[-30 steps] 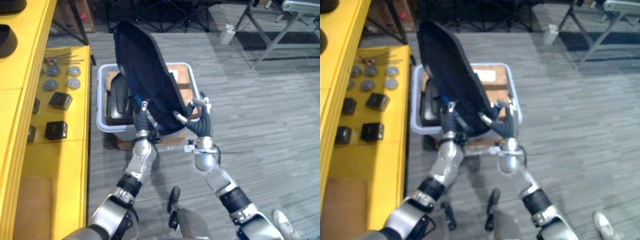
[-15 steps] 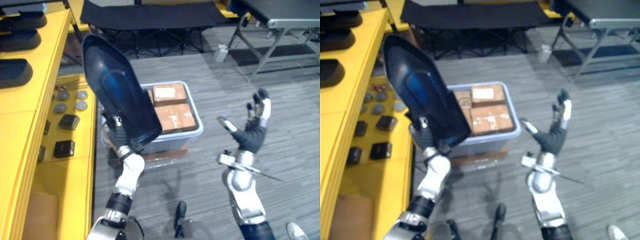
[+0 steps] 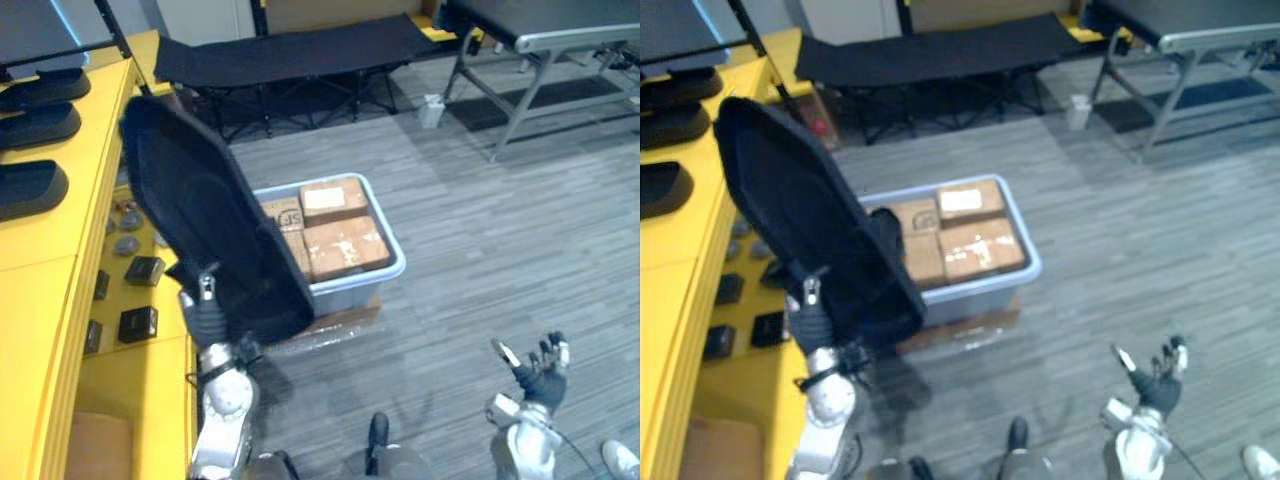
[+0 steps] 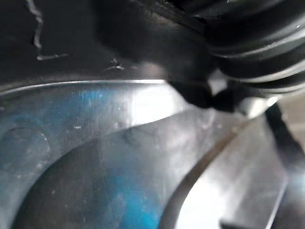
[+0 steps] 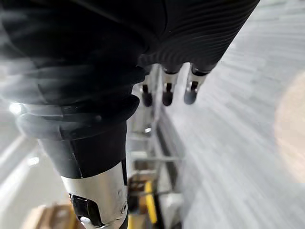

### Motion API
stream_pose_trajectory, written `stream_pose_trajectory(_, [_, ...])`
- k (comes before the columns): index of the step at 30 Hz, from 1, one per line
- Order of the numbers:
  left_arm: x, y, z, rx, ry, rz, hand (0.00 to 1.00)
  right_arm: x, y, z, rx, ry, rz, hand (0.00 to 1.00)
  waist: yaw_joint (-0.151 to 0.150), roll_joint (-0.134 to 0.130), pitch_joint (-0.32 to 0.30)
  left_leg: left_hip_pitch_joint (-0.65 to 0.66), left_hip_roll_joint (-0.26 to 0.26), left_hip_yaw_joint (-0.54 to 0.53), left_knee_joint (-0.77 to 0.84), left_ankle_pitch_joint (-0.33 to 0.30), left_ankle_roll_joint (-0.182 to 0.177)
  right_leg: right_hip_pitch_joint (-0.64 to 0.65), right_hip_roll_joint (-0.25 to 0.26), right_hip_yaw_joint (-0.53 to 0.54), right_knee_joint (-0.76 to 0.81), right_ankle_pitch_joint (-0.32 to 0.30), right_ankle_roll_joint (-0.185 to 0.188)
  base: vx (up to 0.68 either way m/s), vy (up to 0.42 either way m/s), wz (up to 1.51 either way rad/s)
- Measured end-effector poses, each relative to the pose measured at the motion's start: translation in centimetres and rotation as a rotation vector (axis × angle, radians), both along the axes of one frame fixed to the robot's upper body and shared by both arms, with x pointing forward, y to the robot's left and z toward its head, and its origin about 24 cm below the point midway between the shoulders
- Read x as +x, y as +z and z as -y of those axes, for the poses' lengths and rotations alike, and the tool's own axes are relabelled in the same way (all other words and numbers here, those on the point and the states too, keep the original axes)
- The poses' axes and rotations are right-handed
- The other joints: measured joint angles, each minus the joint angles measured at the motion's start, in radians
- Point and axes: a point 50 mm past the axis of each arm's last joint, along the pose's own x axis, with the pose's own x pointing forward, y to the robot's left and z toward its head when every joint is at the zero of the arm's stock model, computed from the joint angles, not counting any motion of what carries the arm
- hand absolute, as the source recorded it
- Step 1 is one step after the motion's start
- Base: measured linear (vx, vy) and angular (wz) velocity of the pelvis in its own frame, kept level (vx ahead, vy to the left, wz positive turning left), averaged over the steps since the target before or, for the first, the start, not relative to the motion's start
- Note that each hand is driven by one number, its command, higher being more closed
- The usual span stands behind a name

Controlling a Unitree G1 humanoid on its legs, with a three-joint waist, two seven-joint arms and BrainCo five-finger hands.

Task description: Walk over and take plastic housings, then place them on the shelf

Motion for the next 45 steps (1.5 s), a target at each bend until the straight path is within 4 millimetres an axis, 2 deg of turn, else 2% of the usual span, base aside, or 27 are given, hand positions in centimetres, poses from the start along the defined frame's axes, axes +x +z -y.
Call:
stream_pose_trajectory(4, [-1.8, 2.8, -4.2, 0.051, 0.198, 0.129, 1.00, 1.3, 2.3, -0.7, -0.039, 0.101, 0.132, 0.00, 0.018, 0.006, 0.001, 0.001, -0.029, -0.055, -0.028, 0.009, -0.001, 0.026, -0.019, -0.053, -0.003, -0.014, 0.004, 0.00, 0.045, 0.41])
stream_pose_trajectory(5, [-3.4, 4.2, -6.5, 0.102, 0.320, 0.178, 1.00, 2.7, 3.3, -1.7, -0.042, 0.184, 0.191, 0.00, 0.028, 0.007, 0.001, 0.002, -0.047, -0.087, -0.052, 0.020, 0.005, 0.039, -0.029, -0.085, -0.003, -0.020, 0.007, 0.03, 0.040, 0.60])
stream_pose_trajectory(6, [-4.1, 4.9, -7.3, 0.122, 0.372, 0.201, 1.00, 3.3, 3.7, -2.2, -0.042, 0.227, 0.214, 0.00, 0.039, 0.008, 0.000, 0.002, -0.054, -0.099, -0.064, 0.026, 0.007, 0.042, -0.033, -0.098, -0.003, -0.022, 0.009, 0.05, 0.033, 0.74])
stream_pose_trajectory(7, [-5.5, 6.1, -8.6, 0.156, 0.461, 0.245, 1.00, 4.5, 4.5, -3.6, -0.053, 0.324, 0.246, 0.00, 0.066, 0.011, -0.001, 0.002, -0.066, -0.128, -0.083, 0.039, 0.007, 0.054, -0.039, -0.126, -0.005, -0.026, 0.017, 0.04, 0.014, 0.59])
stream_pose_trajectory(8, [-6.2, 6.5, -9.2, 0.172, 0.504, 0.261, 1.00, 5.1, 4.7, -4.5, -0.059, 0.380, 0.251, 0.00, 0.079, 0.013, -0.002, 0.000, -0.071, -0.146, -0.088, 0.049, 0.009, 0.065, -0.042, -0.145, -0.008, -0.027, 0.018, 0.08, 0.016, 0.86])
stream_pose_trajectory(10, [-8.9, 7.6, -10.6, 0.224, 0.629, 0.288, 1.00, 7.2, 5.7, -8.2, -0.065, 0.561, 0.276, 0.00, 0.152, 0.016, -0.005, 0.004, -0.091, -0.218, -0.107, 0.064, 0.013, 0.113, -0.045, -0.222, -0.029, -0.031, 0.024, 0.11, 0.018, 0.94])
stream_pose_trajectory(11, [-9.5, 7.7, -10.8, 0.230, 0.657, 0.283, 1.00, 7.7, 6.0, -9.0, -0.077, 0.596, 0.287, 0.00, 0.171, 0.016, -0.006, 0.006, -0.097, -0.233, -0.111, 0.071, 0.015, 0.124, -0.046, -0.238, -0.036, -0.031, 0.024, 0.12, 0.031, 0.91])
stream_pose_trajectory(12, [-10.6, 7.4, -11.1, 0.233, 0.710, 0.259, 1.00, 8.8, 6.8, -10.4, -0.098, 0.653, 0.311, 0.00, 0.208, 0.019, -0.008, 0.007, -0.109, -0.267, -0.121, 0.079, 0.017, 0.140, -0.049, -0.269, -0.036, -0.035, 0.027, 0.11, 0.055, 0.78])
stream_pose_trajectory(14, [-12.1, 6.5, -11.3, 0.218, 0.777, 0.202, 1.00, 10.3, 7.7, -12.4, -0.103, 0.731, 0.338, 0.00, 0.258, 0.021, -0.011, 0.017, -0.131, -0.327, -0.138, 0.085, 0.022, 0.178, -0.056, -0.317, -0.036, -0.041, 0.034, 0.13, 0.107, 0.94])
stream_pose_trajectory(16, [-13.2, 5.8, -11.4, 0.208, 0.820, 0.156, 1.00, 11.1, 8.1, -13.9, -0.091, 0.779, 0.343, 0.00, 0.300, 0.009, -0.016, 0.017, -0.149, -0.371, -0.146, 0.088, 0.026, 0.203, -0.066, -0.345, -0.036, -0.046, 0.038, 0.10, 0.140, 0.78])
stream_pose_trajectory(19, [-14.3, 5.4, -11.3, 0.202, 0.823, 0.127, 1.00, 11.1, 7.9, -15.3, -0.109, 0.816, 0.318, 0.00, 0.328, -0.021, -0.032, 0.017, -0.167, -0.390, -0.156, 0.091, 0.032, 0.212, -0.079, -0.356, -0.036, -0.047, 0.037, 0.08, 0.122, 0.33])
stream_pose_trajectory(22, [-14.2, 5.3, -11.1, 0.190, 0.779, 0.136, 1.00, 11.0, 7.5, -15.2, -0.112, 0.808, 0.293, 0.00, 0.323, -0.046, -0.047, 0.016, -0.176, -0.396, -0.156, 0.090, 0.033, 0.217, -0.088, -0.355, -0.034, -0.053, 0.030, 0.05, 0.083, 0.06])
stream_pose_trajectory(24, [-14.0, 5.3, -11.1, 0.194, 0.762, 0.142, 1.00, 10.9, 7.2, -14.7, -0.128, 0.797, 0.279, 0.00, 0.316, -0.063, -0.057, 0.018, -0.174, -0.384, -0.154, 0.085, 0.038, 0.206, -0.094, -0.349, -0.009, -0.079, 0.028, 0.00, 0.039, -0.13])
stream_pose_trajectory(28, [-14.0, 5.3, -11.1, 0.184, 0.773, 0.146, 1.00, 10.9, 7.1, -13.5, -0.151, 0.796, 0.266, 0.00, 0.305, -0.057, -0.053, -0.001, -0.161, -0.365, -0.092, 0.051, 0.042, 0.215, -0.091, -0.337, 0.002, -0.108, 0.038, -0.04, 0.004, -0.11])
stream_pose_trajectory(30, [-14.0, 5.3, -11.1, 0.176, 0.791, 0.153, 1.00, 10.4, 6.6, -12.6, -0.160, 0.785, 0.241, 0.00, 0.292, -0.055, -0.052, -0.023, -0.152, -0.363, -0.045, 0.020, 0.054, 0.231, -0.082, -0.363, 0.002, -0.119, 0.057, -0.07, -0.017, 0.23])
stream_pose_trajectory(31, [-14.0, 5.3, -11.1, 0.166, 0.802, 0.159, 1.00, 9.9, 6.0, -12.1, -0.154, 0.772, 0.218, 0.00, 0.285, -0.055, -0.051, -0.024, -0.129, -0.323, -0.030, 0.005, 0.056, 0.246, -0.078, -0.383, 0.003, -0.120, 0.058, -0.02, -0.016, 0.38])
stream_pose_trajectory(33, [-13.8, 5.3, -11.1, 0.143, 0.802, 0.181, 1.00, 9.4, 5.3, -11.4, -0.152, 0.757, 0.188, 0.00, 0.278, -0.057, -0.052, -0.024, -0.115, -0.298, -0.029, 0.014, 0.048, 0.249, -0.086, -0.408, 0.030, -0.135, 0.061, 0.02, 0.025, 0.44])
stream_pose_trajectory(34, [-13.6, 5.3, -11.1, 0.110, 0.784, 0.200, 1.00, 9.3, 5.3, -11.4, -0.164, 0.760, 0.183, 0.00, 0.274, -0.058, -0.051, -0.025, -0.122, -0.303, -0.036, 0.027, 0.038, 0.244, -0.097, -0.412, 0.052, -0.145, 0.065, 0.03, 0.062, 0.35])
stream_pose_trajectory(36, [-13.2, 5.4, -10.9, 0.099, 0.747, 0.212, 1.00, 9.3, 5.3, -11.4, -0.168, 0.759, 0.185, 0.00, 0.260, -0.062, -0.053, -0.022, -0.145, -0.320, -0.072, 0.048, 0.039, 0.242, -0.117, -0.437, 0.072, -0.157, 0.063, 0.03, 0.093, 0.40])
stream_pose_trajectory(38, [-12.1, 5.8, -10.0, 0.087, 0.657, 0.261, 1.00, 9.3, 5.4, -10.9, -0.173, 0.741, 0.189, 0.00, 0.250, -0.065, -0.046, -0.021, -0.166, -0.332, -0.102, 0.064, 0.043, 0.221, -0.149, -0.437, 0.128, -0.180, 0.064, 0.04, 0.130, 0.51])
stream_pose_trajectory(39, [-11.0, 6.2, -9.2, 0.077, 0.579, 0.303, 1.00, 9.2, 5.3, -10.5, -0.180, 0.727, 0.184, 0.00, 0.230, -0.056, -0.039, -0.024, -0.182, -0.371, -0.114, 0.077, 0.048, 0.213, -0.168, -0.414, 0.187, -0.197, 0.037, 0.03, 0.127, 1.03])
stream_pose_trajectory(40, [-9.3, 6.9, -8.1, 0.073, 0.473, 0.362, 1.00, 8.8, 5.0, -9.8, -0.192, 0.702, 0.165, 0.00, 0.196, -0.053, -0.031, -0.019, -0.206, -0.425, -0.143, 0.103, 0.057, 0.195, -0.198, -0.352, 0.274, -0.209, 0.018, 0.03, 0.166, 1.23])
stream_pose_trajectory(41, [-8.5, 7.4, -7.6, 0.090, 0.426, 0.395, 1.00, 8.6, 4.9, -9.5, -0.197, 0.690, 0.157, 0.00, 0.183, -0.054, -0.030, -0.019, -0.215, -0.449, -0.160, 0.117, 0.059, 0.173, -0.212, -0.309, 0.325, -0.218, 0.004, 0.04, 0.127, 1.40])
stream_pose_trajectory(42, [-6.9, 8.8, -6.6, 0.125, 0.313, 0.471, 1.00, 8.1, 4.8, -8.7, -0.222, 0.660, 0.156, 0.00, 0.165, -0.058, -0.029, -0.015, -0.233, -0.506, -0.197, 0.154, 0.067, 0.117, -0.239, -0.225, 0.442, -0.235, -0.013, 0.06, 0.050, 1.42])
stream_pose_trajectory(43, [-5.4, 10.3, -5.9, 0.162, 0.211, 0.551, 1.00, 7.8, 5.1, -8.1, -0.248, 0.630, 0.174, 0.00, 0.133, -0.069, -0.021, -0.023, -0.247, -0.568, -0.244, 0.195, 0.070, 0.064, -0.245, -0.136, 0.533, -0.299, -0.027, 0.05, -0.047, 1.45])
stream_pose_trajectory(45, [-3.6, 11.7, -5.2, 0.203, 0.128, 0.627, 1.00, 7.9, 6.3, -7.5, -0.302, 0.604, 0.230, 0.00, 0.113, -0.077, 0.011, -0.033, -0.257, -0.603, -0.274, 0.227, 0.062, 0.016, -0.221, -0.071, 0.557, -0.386, -0.032, -0.01, -0.095, 0.82])
